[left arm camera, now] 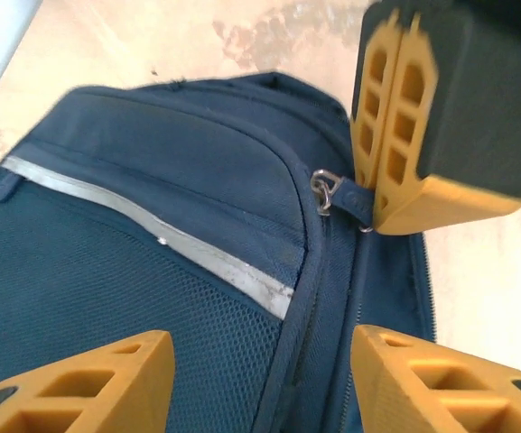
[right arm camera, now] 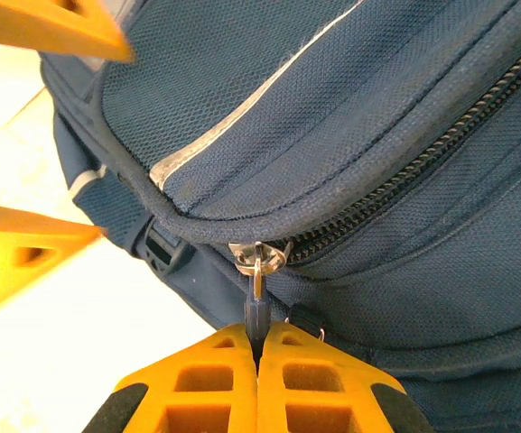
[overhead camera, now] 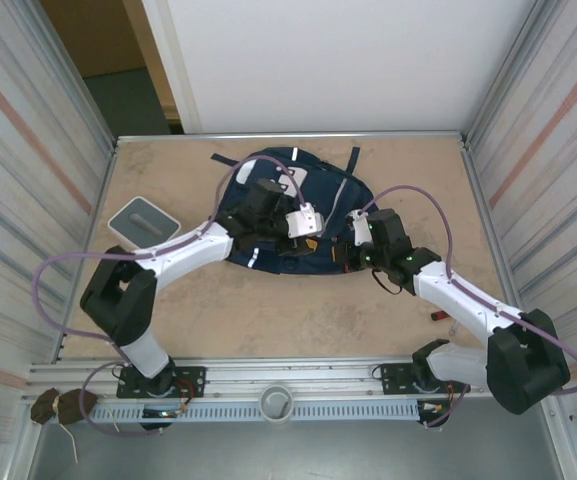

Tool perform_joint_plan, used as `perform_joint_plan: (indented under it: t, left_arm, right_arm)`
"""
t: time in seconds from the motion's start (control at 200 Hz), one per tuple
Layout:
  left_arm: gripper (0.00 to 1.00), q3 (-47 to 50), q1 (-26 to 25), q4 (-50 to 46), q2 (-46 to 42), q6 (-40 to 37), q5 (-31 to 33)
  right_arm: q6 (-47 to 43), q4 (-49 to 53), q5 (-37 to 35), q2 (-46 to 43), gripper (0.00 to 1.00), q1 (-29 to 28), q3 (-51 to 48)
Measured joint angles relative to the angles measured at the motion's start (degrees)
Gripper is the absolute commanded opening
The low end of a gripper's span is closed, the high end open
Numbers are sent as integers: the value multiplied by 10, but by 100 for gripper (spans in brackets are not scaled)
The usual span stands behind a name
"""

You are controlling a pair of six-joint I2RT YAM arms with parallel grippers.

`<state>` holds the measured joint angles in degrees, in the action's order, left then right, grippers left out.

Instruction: Pack the student bag

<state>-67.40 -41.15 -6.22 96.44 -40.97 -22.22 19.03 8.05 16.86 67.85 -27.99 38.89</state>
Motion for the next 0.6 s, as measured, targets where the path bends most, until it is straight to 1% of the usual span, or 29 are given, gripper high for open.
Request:
perform_joint_plan:
  t: [0.065, 0.2, 0.301, 0.356, 0.401, 0.496, 0.601]
  left_arm:
    - [46, -9, -9, -1, 20, -19, 13]
    - [21, -13, -16, 0, 38, -44, 36]
    - [10, -12, -16, 3, 36, -60, 38]
    - [7, -12, -14, 9, 35, -68, 36]
    - [6, -10, -12, 13, 32, -69, 31]
    - [5, 0, -3, 24, 26, -71, 11]
    - [6, 16, 8, 37, 18, -71, -16]
  right_arm:
    - [0, 0, 7, -1, 0, 0, 0]
    - [0, 16, 9, -3, 0, 0, 3]
    - [-1, 37, 10, -3, 0, 12, 19]
    - [-1, 51, 15, -4, 0, 25, 28]
    - [-2, 60, 22, -4, 0, 37, 33]
    - [-3, 78, 40, -3, 0, 53, 45]
    - [-12, 102, 43, 4, 0, 56, 66]
